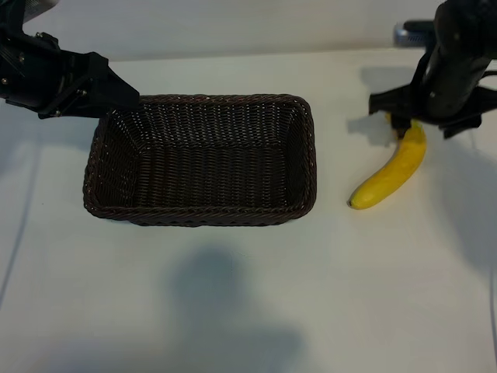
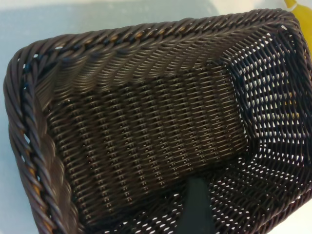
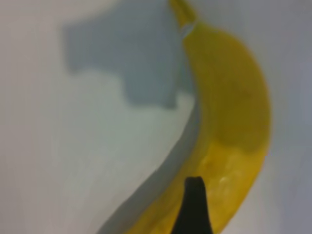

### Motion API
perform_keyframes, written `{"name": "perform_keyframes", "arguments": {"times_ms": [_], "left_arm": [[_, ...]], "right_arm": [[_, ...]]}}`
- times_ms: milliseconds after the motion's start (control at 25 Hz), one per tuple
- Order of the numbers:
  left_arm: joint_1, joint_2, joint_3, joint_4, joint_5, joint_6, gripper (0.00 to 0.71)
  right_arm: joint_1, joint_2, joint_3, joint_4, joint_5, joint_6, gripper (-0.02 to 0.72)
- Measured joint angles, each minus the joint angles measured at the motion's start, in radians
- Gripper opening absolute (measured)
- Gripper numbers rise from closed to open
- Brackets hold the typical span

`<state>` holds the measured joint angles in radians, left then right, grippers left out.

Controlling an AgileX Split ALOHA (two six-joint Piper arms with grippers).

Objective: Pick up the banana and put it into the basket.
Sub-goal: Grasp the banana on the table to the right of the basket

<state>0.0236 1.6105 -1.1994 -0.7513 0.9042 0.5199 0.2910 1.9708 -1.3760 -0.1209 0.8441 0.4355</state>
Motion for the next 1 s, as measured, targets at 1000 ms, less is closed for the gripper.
{"name": "perform_keyframes", "arguments": {"times_ms": [1000], "left_arm": [[0.000,0.000,0.000,0.023,0.000,0.003,0.600]], "right_arm": [[0.000,0.143,0.002,0.030,-0.046,-0.033,0.421]]}}
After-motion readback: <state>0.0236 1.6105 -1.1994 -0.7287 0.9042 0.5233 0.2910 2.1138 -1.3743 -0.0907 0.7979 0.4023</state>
